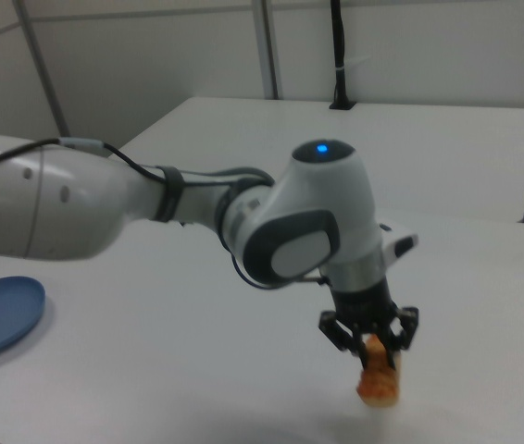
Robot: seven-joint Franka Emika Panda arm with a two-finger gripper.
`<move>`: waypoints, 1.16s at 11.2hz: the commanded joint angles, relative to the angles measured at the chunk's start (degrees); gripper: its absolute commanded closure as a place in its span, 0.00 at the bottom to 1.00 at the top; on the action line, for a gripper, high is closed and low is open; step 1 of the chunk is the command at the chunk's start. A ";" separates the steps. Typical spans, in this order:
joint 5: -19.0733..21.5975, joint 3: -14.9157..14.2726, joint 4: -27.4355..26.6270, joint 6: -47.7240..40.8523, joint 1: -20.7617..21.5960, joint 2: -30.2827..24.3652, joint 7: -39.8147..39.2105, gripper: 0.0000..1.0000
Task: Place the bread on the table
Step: 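Lift the bread roll off the plate and carry it away from the plate, then lower the bread roll onto the bare table and open the gripper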
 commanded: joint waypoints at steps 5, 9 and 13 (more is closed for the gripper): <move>0.54 -0.25 1.05 7.83 -3.99 7.87 -4.19 0.62; 0.45 -0.25 0.96 7.92 -4.34 8.31 -4.02 0.04; 0.54 -0.25 0.96 7.23 -3.90 6.04 -3.05 0.00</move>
